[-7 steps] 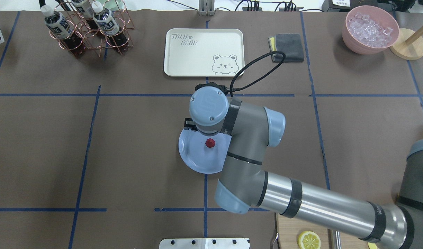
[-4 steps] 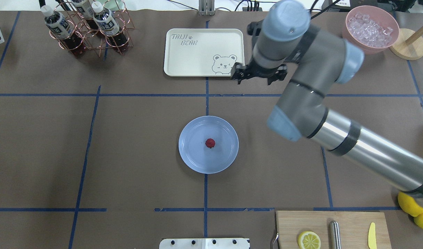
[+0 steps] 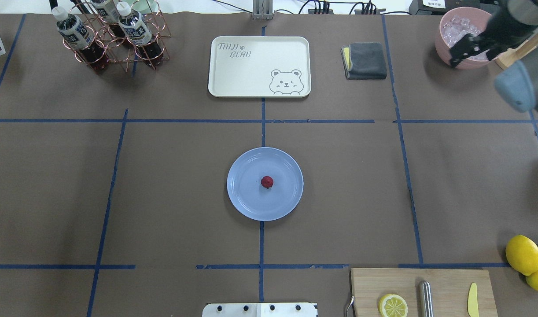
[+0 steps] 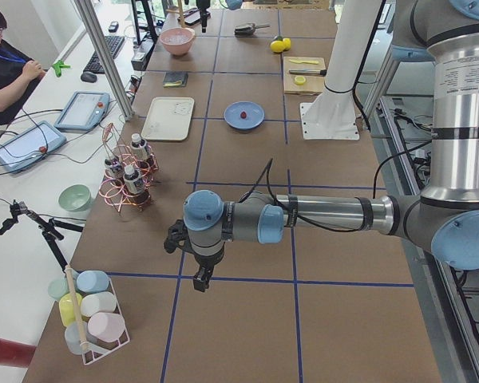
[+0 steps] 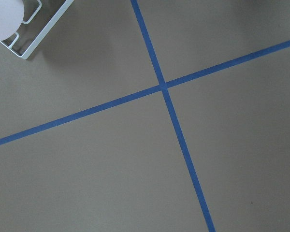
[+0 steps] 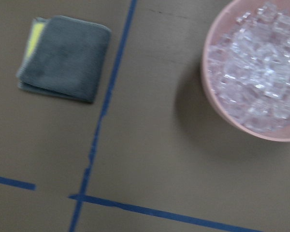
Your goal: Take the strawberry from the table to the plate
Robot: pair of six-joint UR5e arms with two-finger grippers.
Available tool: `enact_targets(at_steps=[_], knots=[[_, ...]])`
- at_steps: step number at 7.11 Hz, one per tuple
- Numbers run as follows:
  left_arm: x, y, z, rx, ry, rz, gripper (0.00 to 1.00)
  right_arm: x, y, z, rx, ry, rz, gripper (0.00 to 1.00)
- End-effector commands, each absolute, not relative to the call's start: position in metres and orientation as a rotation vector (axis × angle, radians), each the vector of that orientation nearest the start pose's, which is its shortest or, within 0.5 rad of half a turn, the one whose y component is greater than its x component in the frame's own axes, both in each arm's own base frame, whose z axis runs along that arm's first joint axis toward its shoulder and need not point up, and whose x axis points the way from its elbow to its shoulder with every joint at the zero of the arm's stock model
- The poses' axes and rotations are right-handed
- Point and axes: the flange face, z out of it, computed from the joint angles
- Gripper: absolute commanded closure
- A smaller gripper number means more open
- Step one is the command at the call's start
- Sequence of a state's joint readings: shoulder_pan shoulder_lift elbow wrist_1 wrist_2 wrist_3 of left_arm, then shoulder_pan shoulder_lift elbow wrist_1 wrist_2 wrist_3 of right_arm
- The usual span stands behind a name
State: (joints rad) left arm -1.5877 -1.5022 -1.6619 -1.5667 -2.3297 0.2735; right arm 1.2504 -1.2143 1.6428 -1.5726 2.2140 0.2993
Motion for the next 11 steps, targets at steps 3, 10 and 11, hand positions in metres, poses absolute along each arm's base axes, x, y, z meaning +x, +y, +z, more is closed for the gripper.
enact_targets(at_steps=[3,10,11], knots=[[-0.073,-0.46,0.628,0.129,0.78,0.243,0.0,0.047,-0.495,0.632,0.126,-0.665,-0.253,0.0],[-0.074,-0.46,0.625,0.138,0.776,0.249,0.0,0.074,-0.459,0.63,0.003,-0.747,0.038,0.0],[-0.074,-0.461,0.625,0.137,0.776,0.249,0.0,0.074,-0.458,0.632,0.0,-0.749,0.039,0.0]])
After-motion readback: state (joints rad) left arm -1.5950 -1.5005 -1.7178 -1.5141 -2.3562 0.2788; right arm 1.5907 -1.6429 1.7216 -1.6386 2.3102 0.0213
